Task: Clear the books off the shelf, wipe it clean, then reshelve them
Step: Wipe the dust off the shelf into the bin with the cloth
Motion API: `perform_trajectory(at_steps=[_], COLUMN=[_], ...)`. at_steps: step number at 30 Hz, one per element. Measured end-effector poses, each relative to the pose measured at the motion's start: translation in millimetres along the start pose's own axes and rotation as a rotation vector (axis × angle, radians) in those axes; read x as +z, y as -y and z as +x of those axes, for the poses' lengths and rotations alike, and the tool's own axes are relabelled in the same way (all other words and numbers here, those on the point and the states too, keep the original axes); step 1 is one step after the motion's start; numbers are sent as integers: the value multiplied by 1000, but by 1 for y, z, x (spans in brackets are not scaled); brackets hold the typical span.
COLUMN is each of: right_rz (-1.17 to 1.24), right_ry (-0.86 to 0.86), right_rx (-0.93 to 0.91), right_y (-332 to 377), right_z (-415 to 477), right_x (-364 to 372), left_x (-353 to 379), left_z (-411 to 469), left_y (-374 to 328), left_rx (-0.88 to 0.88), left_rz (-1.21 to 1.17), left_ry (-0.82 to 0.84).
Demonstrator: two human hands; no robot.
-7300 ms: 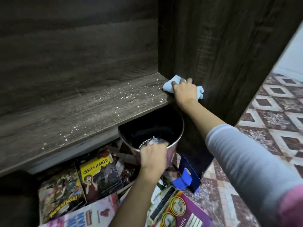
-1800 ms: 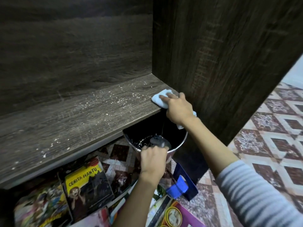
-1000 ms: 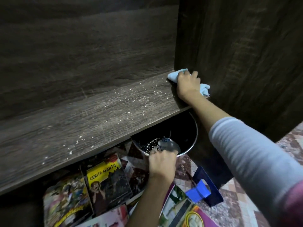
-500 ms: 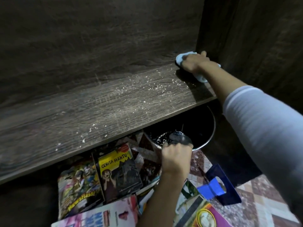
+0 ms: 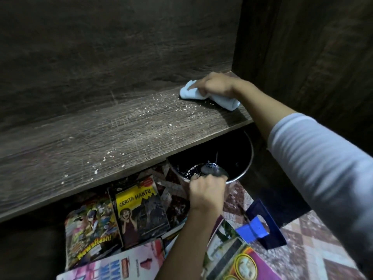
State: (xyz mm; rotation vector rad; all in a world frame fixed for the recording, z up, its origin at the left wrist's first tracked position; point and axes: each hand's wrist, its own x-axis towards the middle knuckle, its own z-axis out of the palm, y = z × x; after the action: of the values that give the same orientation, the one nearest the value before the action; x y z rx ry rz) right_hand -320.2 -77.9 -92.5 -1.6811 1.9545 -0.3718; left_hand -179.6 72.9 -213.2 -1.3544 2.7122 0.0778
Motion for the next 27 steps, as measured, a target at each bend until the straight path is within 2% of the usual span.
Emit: perform_trajectory(at_steps=[8, 12, 27], right_rz=[219, 212, 253], right_ry=[0, 43, 47], right_rx=[-76, -138, -158], right_y=[-7, -13, -5], right_z=[-17, -26, -83], right_x=[17, 24, 44], left_x=[-3, -5, -19], left_z=[-2, -5, -33], left_y=[-5, -7, -6], left_rx=[3, 10, -10], left_rz=[-45, -47, -14], left_ry=[-65, -66, -90])
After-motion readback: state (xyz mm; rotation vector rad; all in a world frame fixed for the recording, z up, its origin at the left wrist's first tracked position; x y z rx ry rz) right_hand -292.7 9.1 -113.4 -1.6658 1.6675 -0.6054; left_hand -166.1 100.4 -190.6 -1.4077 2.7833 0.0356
